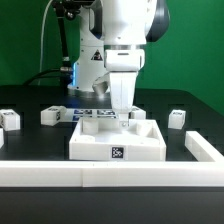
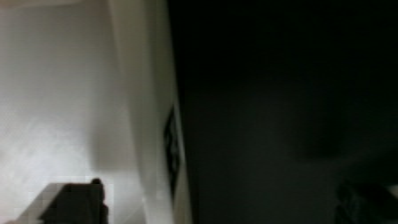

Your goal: Assemble one leg

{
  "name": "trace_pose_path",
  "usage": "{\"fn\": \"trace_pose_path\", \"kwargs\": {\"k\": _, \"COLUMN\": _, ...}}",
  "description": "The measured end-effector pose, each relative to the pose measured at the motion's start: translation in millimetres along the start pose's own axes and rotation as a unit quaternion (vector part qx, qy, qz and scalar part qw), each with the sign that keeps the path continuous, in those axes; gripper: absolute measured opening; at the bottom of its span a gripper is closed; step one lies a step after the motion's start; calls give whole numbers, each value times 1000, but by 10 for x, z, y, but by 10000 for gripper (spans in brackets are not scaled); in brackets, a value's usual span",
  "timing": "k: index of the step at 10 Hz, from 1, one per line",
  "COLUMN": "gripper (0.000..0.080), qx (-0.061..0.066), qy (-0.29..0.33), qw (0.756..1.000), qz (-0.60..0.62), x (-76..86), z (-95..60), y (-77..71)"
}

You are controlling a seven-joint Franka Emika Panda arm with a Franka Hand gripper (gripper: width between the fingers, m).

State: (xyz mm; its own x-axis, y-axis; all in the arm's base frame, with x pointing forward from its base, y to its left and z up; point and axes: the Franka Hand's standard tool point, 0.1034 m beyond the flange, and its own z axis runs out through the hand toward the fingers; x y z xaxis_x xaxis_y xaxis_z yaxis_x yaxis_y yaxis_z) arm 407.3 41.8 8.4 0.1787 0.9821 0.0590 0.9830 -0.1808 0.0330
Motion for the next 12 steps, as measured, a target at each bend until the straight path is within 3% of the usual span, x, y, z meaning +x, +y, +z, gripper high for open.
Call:
{"fn": "trace_pose_path", "kwargs": {"k": 4, "gripper": 623, "qx": 1, "qy": 1, "qw": 1000, "qz": 5, "x": 34, "z": 22, "y": -3}}
{"fn": "trace_pose_path", "kwargs": {"k": 6, "gripper": 340, "qx": 1, "qy": 1, "qw": 1000, "qz": 6, "x": 32, "z": 22, "y": -3}}
{"fn": "trace_pose_path", "kwargs": {"k": 7, "gripper": 340, "qx": 1, "qy": 1, "qw": 1000, "qz": 6, "x": 30, "z": 22, "y": -3}}
{"fn": "trace_pose_path", "kwargs": {"k": 8, "gripper": 152, "qx": 1, "qy": 1, "qw": 1000, "qz": 6, "x": 29, "z": 22, "y": -3}}
{"fn": "trace_pose_path", "kwargs": {"k": 9, "gripper": 59, "qx": 2, "qy": 1, "qw": 1000, "qz": 8, "x": 26, "z": 23, "y": -6}}
{"fn": "trace_pose_path", "kwargs": {"k": 12, "gripper": 59, "qx": 2, "qy": 1, "qw": 1000, "qz": 8, "x": 22, "z": 23, "y": -5}}
